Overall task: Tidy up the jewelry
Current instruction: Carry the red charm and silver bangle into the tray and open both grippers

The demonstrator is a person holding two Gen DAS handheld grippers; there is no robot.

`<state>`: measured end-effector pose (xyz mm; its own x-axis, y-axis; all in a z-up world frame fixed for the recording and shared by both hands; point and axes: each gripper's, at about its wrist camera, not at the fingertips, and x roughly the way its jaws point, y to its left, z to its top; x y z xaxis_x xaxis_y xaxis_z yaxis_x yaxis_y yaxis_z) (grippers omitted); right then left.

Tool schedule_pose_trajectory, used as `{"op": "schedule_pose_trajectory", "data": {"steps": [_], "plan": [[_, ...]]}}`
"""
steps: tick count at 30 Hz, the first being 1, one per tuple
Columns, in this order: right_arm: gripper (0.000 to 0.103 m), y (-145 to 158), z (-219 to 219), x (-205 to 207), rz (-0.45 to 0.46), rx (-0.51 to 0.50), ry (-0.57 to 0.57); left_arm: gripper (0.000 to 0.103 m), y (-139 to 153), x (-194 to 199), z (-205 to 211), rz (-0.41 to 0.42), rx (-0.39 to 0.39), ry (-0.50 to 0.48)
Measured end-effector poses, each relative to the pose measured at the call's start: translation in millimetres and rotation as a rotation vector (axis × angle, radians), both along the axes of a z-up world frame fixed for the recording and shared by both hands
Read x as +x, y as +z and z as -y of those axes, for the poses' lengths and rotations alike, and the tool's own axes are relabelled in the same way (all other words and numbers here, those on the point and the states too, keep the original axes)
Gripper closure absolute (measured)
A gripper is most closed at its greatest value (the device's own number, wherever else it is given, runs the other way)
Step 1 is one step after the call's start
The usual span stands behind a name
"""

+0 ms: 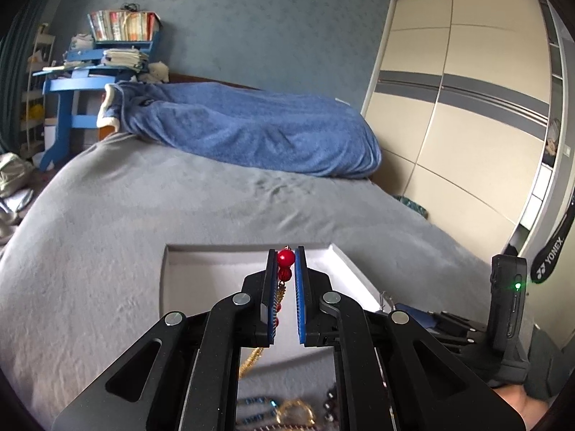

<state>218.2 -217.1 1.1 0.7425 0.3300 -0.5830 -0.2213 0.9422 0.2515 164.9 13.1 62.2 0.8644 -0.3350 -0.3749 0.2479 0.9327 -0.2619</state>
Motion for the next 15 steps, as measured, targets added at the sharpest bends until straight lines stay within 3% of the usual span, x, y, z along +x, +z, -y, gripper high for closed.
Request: {"op": "schedule_pose_trajectory", "data": {"steps": [7, 15], "plan": [[0.053, -6.8, -13.3, 28.7, 0.006, -0.052, -0.014, 0.094, -8.0, 22.3, -10.1, -0.006, -0.017, 0.024], [0.053, -38.0, -22.8, 52.6, -0.081, -0.151, -0.019, 0.093, -50.5, 44.9, -5.3, -0.164, 0.033, 0.033]]}}
